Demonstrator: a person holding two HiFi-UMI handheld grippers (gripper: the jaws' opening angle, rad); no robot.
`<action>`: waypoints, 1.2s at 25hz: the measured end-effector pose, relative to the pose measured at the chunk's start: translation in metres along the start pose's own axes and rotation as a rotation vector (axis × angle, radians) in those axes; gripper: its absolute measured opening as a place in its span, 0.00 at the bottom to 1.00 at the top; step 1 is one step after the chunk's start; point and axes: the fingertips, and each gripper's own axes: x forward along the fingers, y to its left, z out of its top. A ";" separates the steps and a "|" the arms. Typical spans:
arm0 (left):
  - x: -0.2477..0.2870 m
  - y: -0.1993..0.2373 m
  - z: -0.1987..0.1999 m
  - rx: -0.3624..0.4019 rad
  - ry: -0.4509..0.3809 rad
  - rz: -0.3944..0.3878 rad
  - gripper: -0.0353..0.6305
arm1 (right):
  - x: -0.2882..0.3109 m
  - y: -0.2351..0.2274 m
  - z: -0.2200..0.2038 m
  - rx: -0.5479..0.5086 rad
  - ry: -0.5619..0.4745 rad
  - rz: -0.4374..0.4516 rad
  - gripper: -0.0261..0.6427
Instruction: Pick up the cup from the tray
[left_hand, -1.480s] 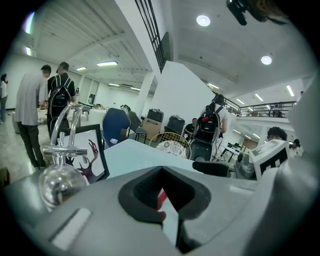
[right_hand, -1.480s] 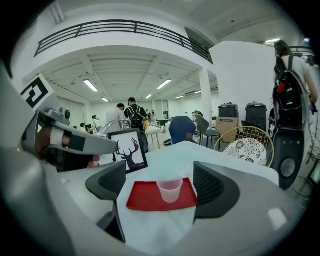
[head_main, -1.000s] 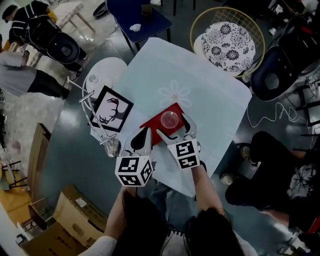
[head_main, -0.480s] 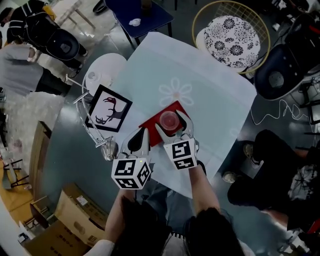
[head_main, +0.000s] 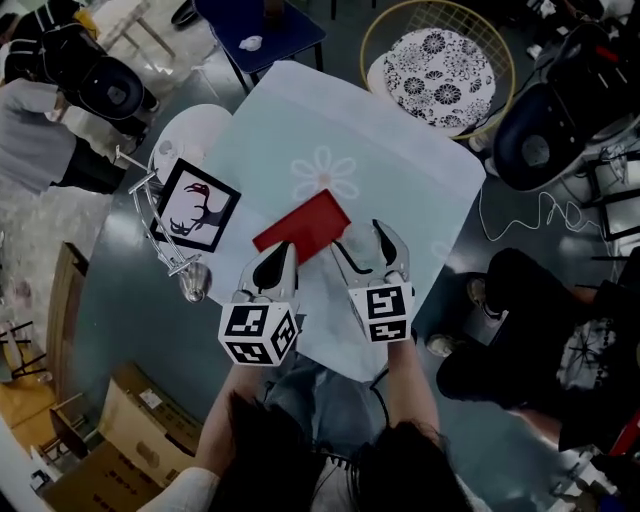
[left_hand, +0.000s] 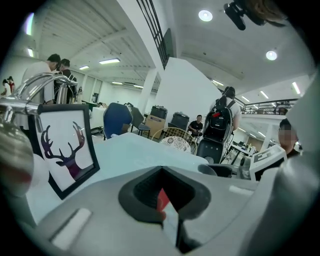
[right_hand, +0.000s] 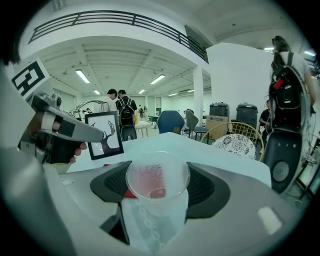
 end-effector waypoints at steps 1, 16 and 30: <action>0.002 -0.006 -0.002 0.002 0.004 -0.007 0.05 | -0.005 -0.006 -0.004 0.005 0.003 -0.010 0.56; 0.015 -0.053 -0.024 0.048 0.034 -0.027 0.05 | -0.019 -0.033 -0.062 0.052 0.035 -0.023 0.56; -0.006 -0.049 -0.018 0.000 -0.011 0.047 0.05 | -0.048 -0.029 -0.035 0.041 -0.067 0.022 0.62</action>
